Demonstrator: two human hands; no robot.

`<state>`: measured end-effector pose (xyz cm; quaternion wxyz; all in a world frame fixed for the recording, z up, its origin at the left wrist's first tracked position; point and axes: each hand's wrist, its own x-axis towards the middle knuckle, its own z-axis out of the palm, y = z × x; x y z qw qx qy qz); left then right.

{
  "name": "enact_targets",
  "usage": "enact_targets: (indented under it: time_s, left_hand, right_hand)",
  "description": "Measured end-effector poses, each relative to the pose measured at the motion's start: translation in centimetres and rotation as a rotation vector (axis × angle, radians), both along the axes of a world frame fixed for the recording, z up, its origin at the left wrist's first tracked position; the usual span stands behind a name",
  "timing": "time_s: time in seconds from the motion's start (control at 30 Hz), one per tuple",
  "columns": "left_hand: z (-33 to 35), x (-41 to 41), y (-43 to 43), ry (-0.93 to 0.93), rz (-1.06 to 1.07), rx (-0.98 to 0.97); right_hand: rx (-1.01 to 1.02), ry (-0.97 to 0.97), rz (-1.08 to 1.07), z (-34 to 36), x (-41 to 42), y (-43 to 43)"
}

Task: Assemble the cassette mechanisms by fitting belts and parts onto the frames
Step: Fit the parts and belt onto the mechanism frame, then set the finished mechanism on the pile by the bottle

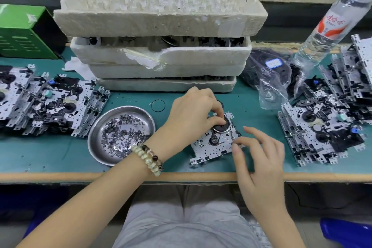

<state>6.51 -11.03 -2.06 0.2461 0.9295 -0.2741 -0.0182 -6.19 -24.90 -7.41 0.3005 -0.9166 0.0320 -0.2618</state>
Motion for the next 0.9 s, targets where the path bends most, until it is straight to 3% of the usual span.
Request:
enact_targets:
  time_s: [0.2, 0.33, 0.47, 0.57, 0.73, 0.9]
  left_hand:
    - [-0.6, -1.1, 0.8, -0.275, -0.273, 0.068]
    - [-1.5, -1.7, 2.6, -0.416, -0.234, -0.035]
    - [-3.3, -3.9, 4.1, -0.329, -0.057, -0.391]
    - [-4.7, -5.4, 4.7, -0.276, 0.034, -0.610]
    - [-5.4, -5.5, 5.0, -0.288, 0.063, -0.762]
    - [-5.7, -5.3, 5.2, -0.294, 0.096, -0.836]
  right_hand:
    - [0.111, 0.155, -0.144, 0.8, 0.4, -2.8]
    - [0.227, 0.298, -0.087, 1.4, 0.7, -3.8]
    - [0.239, 0.462, 0.021, 1.4, 1.9, -4.8]
    - [0.447, 0.583, 0.101, 1.5, 2.8, -5.3]
    - [0.765, 0.754, 0.174, 2.6, 3.8, -5.9]
    - [0.952, 0.651, 0.159, 4.1, 3.8, -5.0]
